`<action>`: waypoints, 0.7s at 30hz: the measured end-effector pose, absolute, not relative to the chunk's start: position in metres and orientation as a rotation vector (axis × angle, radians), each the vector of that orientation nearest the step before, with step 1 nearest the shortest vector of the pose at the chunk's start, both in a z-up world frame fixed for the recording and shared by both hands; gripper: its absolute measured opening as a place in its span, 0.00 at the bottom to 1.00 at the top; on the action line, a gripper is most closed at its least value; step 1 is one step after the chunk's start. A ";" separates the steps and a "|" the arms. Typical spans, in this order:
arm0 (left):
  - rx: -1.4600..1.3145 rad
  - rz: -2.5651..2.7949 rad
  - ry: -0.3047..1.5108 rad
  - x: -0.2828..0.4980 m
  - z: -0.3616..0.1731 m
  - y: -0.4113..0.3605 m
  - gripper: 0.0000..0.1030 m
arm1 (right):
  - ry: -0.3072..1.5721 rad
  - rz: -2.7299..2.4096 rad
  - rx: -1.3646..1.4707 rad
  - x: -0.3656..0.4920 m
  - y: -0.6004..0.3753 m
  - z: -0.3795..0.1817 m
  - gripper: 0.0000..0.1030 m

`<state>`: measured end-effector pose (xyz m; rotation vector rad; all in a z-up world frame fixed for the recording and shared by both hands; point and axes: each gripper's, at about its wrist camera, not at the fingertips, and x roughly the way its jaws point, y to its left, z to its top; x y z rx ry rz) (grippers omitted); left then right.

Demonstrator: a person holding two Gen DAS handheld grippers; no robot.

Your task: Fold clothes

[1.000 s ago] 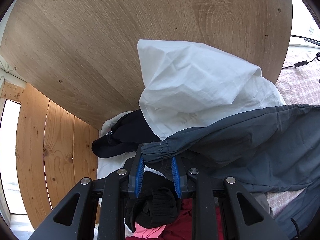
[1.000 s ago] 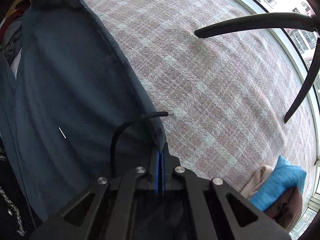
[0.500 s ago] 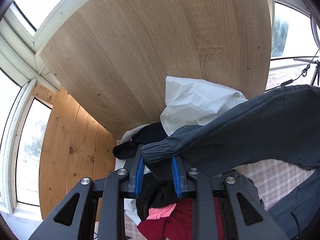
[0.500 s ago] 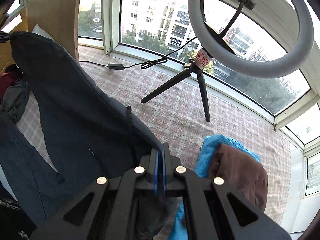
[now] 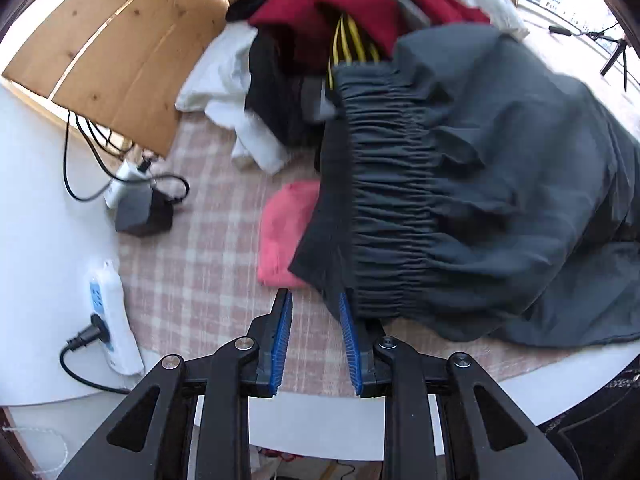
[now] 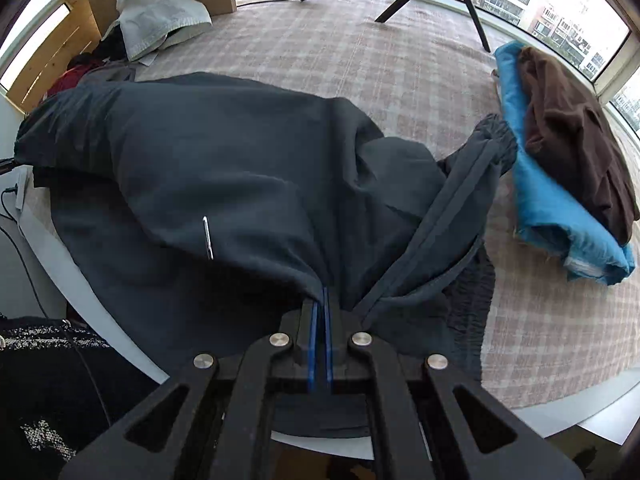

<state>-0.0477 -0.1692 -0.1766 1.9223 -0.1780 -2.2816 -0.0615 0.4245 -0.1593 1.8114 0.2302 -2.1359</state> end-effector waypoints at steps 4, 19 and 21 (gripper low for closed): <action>1.956 -2.213 -0.035 -0.018 -0.210 -0.185 0.23 | 0.347 -1.958 1.939 -0.046 0.409 -0.208 0.03; 1.754 -2.462 0.111 -0.027 -0.163 -0.172 0.31 | 0.882 -1.829 1.538 -0.098 0.288 -0.075 0.13; 1.764 -2.518 0.086 -0.036 -0.167 -0.169 0.31 | 0.967 -1.793 1.523 -0.101 0.265 -0.068 0.16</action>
